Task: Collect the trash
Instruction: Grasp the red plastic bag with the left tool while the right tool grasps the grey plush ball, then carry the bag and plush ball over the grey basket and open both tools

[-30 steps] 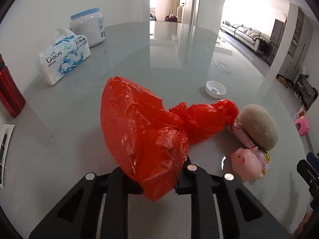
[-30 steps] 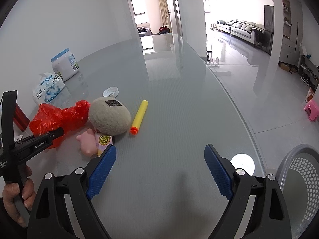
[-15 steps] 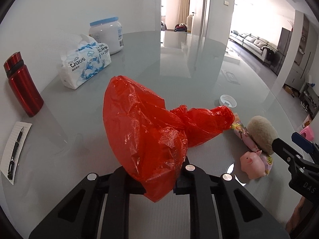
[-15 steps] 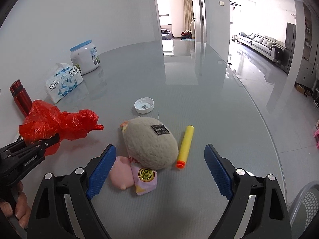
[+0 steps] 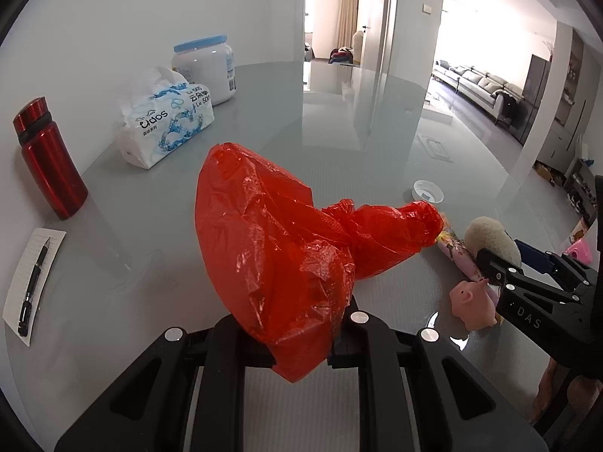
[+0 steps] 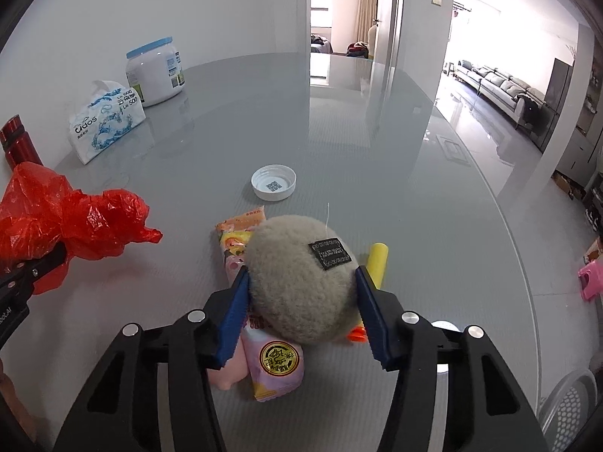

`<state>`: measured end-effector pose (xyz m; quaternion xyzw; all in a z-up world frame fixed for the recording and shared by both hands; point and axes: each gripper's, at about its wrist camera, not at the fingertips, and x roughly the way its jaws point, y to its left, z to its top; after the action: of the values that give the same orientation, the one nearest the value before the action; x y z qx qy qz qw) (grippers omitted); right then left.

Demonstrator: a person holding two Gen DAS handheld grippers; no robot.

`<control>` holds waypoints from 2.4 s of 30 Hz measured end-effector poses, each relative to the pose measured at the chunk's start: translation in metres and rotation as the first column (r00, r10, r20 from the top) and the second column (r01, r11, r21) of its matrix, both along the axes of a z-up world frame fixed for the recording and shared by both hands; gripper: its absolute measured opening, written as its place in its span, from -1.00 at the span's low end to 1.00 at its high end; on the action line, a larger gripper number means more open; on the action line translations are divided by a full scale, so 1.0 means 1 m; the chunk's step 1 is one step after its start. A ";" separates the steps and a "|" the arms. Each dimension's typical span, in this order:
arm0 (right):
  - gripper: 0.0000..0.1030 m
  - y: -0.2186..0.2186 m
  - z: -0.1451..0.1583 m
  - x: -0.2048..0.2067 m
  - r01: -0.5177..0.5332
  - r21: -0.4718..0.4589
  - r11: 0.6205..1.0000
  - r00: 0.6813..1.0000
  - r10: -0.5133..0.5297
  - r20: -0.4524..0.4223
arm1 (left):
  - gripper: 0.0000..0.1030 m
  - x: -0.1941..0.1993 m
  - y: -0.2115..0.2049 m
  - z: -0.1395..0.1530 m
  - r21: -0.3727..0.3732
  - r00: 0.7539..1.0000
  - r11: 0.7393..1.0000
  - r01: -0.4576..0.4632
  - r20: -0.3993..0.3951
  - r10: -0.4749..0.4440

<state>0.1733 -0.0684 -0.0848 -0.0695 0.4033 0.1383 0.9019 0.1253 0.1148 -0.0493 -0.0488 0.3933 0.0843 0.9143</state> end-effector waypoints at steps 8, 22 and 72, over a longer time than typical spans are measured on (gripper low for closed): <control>-0.02 0.002 0.013 -0.016 -0.023 0.018 1.000 0.999 0.022 0.042 | -0.67 -0.008 0.001 0.007 -0.003 1.000 1.000 0.006 0.018 -0.006; -0.02 -0.012 0.048 -0.063 -0.021 0.057 0.998 0.991 0.013 0.133 | -0.67 -0.036 -0.011 0.029 0.014 0.997 1.000 0.026 0.075 -0.027; -0.02 -0.400 0.003 -0.302 0.700 0.210 0.683 0.695 -0.719 0.024 | -0.66 -0.097 -0.407 -0.005 0.056 0.645 0.643 0.764 -0.042 -0.763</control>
<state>-0.1290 -0.4685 -0.0814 0.1689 0.3361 -0.1889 0.9071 0.0286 -0.2927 -0.0539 0.1534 0.3806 -0.2951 0.8629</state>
